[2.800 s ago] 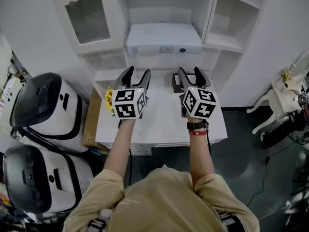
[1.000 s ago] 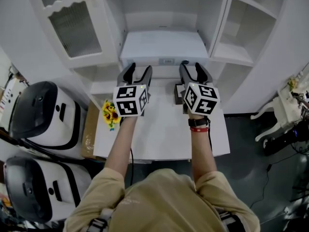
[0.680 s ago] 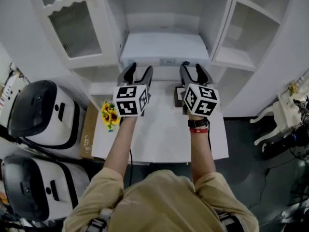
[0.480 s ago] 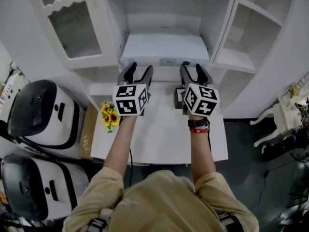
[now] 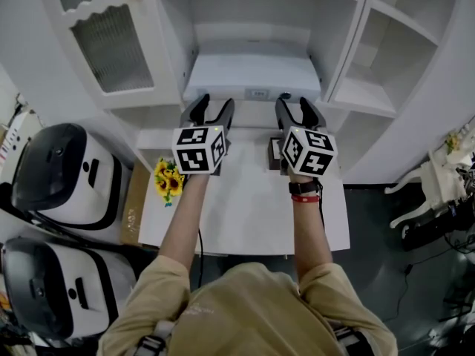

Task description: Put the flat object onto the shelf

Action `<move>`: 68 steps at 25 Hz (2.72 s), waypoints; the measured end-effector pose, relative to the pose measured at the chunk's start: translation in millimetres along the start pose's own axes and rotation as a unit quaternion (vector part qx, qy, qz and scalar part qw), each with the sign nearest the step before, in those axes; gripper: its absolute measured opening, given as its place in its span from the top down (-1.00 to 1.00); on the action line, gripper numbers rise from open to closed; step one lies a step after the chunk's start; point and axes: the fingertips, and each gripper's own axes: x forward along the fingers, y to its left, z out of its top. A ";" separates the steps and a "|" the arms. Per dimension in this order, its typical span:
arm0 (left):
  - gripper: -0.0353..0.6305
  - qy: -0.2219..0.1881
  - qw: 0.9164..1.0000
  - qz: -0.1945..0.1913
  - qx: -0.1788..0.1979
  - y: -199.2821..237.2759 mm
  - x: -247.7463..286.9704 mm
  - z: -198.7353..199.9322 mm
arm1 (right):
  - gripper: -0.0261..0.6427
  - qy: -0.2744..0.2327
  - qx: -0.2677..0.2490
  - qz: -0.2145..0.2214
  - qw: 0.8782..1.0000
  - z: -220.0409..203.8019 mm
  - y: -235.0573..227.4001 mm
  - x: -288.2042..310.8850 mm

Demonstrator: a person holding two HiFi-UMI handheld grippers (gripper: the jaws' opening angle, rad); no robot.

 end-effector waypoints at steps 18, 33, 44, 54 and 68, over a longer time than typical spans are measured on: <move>0.12 0.011 1.000 0.012 0.005 9.9 23.1 0.1 | 0.15 0.009 -0.016 -0.004 1.000 -0.3 -5.4 17.0; 0.12 -0.002 1.000 -0.015 0.006 -9.5 -23.4 -3.3 | 0.15 0.014 -0.017 0.002 1.000 -4.2 6.2 -23.7; 0.24 -0.006 1.000 -0.013 0.012 -29.1 -104.4 -23.8 | 0.21 0.026 -0.021 -0.012 0.999 -25.4 32.0 -100.5; 0.47 -0.001 1.000 -0.009 0.010 -29.9 -178.6 -41.8 | 0.40 0.028 -0.021 -0.023 0.999 -47.3 60.9 -171.1; 0.76 0.009 1.000 -0.012 0.004 -48.4 -251.7 -79.1 | 0.67 0.022 -0.023 -0.048 0.998 -76.4 83.2 -254.8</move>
